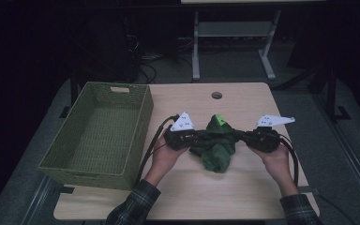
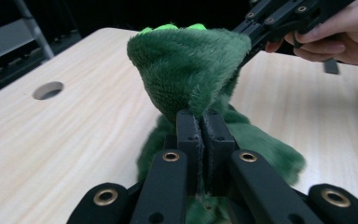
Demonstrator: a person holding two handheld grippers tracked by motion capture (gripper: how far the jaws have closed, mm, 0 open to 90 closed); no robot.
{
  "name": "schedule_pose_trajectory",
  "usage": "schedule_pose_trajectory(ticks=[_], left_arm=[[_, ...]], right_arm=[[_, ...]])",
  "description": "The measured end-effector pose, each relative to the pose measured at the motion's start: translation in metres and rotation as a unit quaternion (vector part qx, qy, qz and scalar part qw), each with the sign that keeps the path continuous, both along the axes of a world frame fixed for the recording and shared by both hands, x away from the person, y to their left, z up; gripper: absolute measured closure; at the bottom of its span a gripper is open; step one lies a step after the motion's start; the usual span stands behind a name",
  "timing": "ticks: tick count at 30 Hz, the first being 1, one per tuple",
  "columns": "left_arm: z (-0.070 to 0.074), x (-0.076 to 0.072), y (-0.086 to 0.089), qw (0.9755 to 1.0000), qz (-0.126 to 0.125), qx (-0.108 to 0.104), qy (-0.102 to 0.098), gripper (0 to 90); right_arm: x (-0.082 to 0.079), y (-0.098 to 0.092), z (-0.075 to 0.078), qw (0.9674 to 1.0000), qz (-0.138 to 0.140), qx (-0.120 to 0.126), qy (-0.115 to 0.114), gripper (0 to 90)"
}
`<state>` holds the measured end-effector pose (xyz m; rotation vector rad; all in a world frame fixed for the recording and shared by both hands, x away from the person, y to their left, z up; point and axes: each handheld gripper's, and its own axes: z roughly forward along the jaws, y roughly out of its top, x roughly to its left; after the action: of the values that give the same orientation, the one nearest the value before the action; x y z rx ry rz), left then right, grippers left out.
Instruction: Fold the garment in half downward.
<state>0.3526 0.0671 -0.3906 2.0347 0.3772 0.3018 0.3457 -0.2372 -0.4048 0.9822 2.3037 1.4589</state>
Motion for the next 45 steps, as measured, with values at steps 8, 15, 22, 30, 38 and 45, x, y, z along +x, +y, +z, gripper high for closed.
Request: schedule_pose_trajectory(ticks=[8,15,22,30,38,45], left_arm=[[-0.013,-0.026,0.002,0.9995,-0.026,0.008,-0.018,87.0],[-0.03,-0.039,0.009,0.9986,-0.044,0.025,-0.011,87.0],[-0.046,-0.049,0.012,0.9975,-0.059,0.038,0.003,86.9],[-0.064,-0.054,0.014,0.9949,-0.073,0.065,0.022,87.1],[-0.077,-0.053,0.01,0.9917,-0.087,0.089,0.032,87.5],[-0.083,-0.057,0.005,0.988,-0.092,0.122,0.024,87.8]], right_arm=[[-0.028,0.003,-0.009,0.9992,0.031,-0.024,-0.002,87.0],[-0.046,0.005,-0.02,0.9986,0.049,-0.023,0.001,87.0],[-0.061,0.014,-0.03,0.9965,0.073,-0.039,0.016,86.9],[-0.068,0.014,-0.042,0.994,0.088,-0.048,0.043,86.9],[-0.066,0.016,-0.055,0.9899,0.096,-0.073,0.074,87.3],[-0.067,0.022,-0.064,0.9858,0.103,-0.103,0.084,87.7]])
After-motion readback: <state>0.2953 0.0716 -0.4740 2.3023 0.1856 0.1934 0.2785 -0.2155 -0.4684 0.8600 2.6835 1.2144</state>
